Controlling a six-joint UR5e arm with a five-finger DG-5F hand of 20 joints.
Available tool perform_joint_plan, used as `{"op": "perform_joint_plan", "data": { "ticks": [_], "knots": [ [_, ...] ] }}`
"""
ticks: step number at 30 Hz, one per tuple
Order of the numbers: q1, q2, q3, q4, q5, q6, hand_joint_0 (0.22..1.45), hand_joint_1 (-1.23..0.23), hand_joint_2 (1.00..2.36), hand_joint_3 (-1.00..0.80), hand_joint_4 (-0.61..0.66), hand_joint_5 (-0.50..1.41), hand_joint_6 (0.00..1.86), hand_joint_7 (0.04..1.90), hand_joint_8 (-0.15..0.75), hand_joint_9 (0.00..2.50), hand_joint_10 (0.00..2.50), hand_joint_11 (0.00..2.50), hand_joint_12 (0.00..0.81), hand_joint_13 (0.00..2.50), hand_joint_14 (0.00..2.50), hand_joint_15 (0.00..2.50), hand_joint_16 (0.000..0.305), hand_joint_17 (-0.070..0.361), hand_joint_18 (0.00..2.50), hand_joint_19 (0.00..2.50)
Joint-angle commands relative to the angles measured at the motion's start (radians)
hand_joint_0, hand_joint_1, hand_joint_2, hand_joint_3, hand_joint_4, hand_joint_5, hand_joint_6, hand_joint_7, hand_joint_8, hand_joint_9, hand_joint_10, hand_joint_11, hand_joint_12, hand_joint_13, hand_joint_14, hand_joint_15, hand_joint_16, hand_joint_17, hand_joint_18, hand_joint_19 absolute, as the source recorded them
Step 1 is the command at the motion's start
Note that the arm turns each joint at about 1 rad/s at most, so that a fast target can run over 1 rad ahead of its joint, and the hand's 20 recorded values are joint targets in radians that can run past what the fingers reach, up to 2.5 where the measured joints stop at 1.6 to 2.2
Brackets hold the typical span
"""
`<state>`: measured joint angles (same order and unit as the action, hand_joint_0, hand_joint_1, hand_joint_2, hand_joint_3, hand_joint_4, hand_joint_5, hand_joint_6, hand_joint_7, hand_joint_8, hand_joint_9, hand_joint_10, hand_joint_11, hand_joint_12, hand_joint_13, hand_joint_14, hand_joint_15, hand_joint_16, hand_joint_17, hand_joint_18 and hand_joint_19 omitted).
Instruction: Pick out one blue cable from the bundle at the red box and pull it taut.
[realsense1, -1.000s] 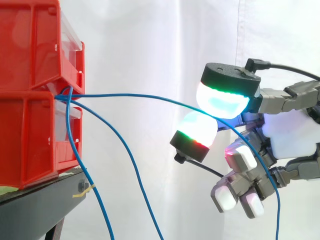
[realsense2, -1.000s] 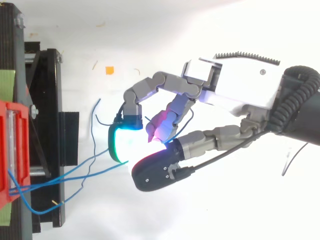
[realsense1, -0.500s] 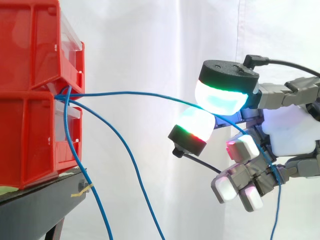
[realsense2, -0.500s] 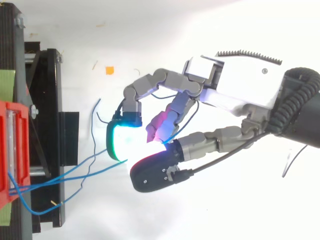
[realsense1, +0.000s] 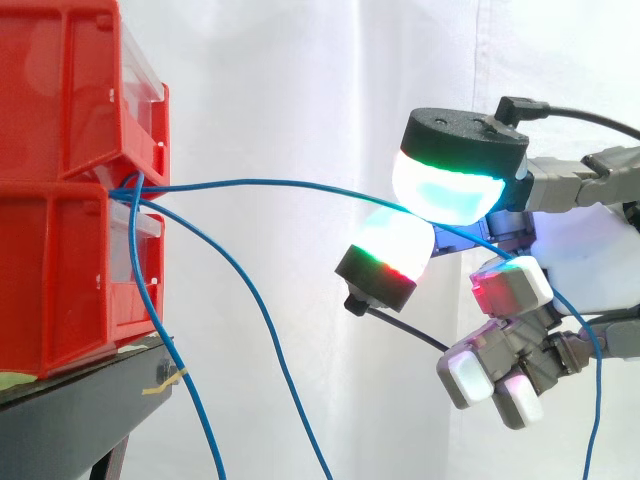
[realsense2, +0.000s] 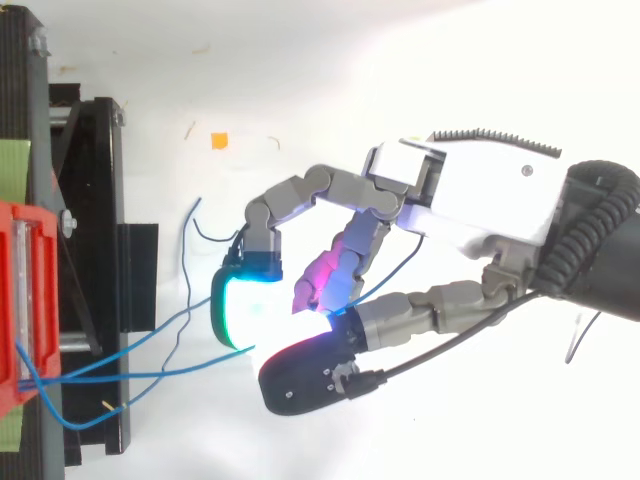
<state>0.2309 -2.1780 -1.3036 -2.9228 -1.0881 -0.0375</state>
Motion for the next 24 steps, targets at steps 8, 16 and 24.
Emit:
{"op": "perform_joint_plan", "data": {
  "ticks": [8, 16, 24],
  "knots": [
    [0.016, 0.001, -0.074, 0.028, -0.001, 0.019, 0.63, -0.83, 1.02, -0.09, -0.04, 0.0, 0.87, 1.09, 0.291, 1.48, 0.02, 0.54, 0.448, 1.11, 0.02, 0.53, 0.065, 0.145, 0.99, 0.74],
    [0.042, 0.001, -0.194, 0.225, 0.045, 0.041, 0.63, -0.83, 1.02, -0.09, -0.04, 0.0, 0.87, 1.1, 0.298, 1.49, 0.02, 0.54, 0.448, 1.11, 0.02, 0.54, 0.065, 0.147, 1.0, 0.73],
    [0.051, 0.001, -0.21, 0.241, 0.048, 0.051, 0.63, -0.83, 1.02, -0.09, -0.04, 0.0, 0.87, 1.1, 0.3, 1.49, 0.02, 0.54, 0.449, 1.12, 0.02, 0.54, 0.066, 0.147, 1.0, 0.74]
  ]
}}
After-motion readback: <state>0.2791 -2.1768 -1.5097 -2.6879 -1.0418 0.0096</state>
